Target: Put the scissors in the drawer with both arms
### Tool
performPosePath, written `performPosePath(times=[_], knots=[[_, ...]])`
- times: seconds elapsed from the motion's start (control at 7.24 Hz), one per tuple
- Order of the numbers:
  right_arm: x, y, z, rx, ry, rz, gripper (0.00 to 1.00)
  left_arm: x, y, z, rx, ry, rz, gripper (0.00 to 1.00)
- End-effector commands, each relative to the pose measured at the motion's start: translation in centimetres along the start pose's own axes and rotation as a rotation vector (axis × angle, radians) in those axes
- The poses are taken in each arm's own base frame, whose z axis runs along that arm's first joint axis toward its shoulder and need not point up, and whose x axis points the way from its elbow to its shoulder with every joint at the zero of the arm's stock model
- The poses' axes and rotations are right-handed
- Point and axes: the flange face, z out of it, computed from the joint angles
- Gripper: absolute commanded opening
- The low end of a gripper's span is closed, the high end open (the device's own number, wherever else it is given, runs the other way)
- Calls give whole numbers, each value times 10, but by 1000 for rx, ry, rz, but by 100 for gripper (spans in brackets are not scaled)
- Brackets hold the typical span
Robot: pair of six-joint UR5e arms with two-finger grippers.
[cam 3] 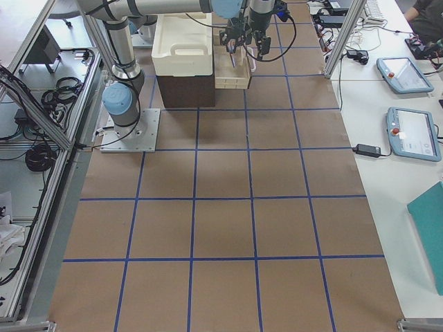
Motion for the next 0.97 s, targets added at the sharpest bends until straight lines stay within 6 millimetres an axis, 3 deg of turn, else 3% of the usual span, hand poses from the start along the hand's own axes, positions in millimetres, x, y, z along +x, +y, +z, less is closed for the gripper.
performPosePath(times=[0.0,0.55,0.83], knots=[[0,0,0,-1,3,0,100,1,-3,4,8,14,1,3],[1,0,0,1,2,-2,100,6,-10,12,0,23,5,11],[0,0,0,1,0,-2,100,6,-10,13,-1,25,3,89]])
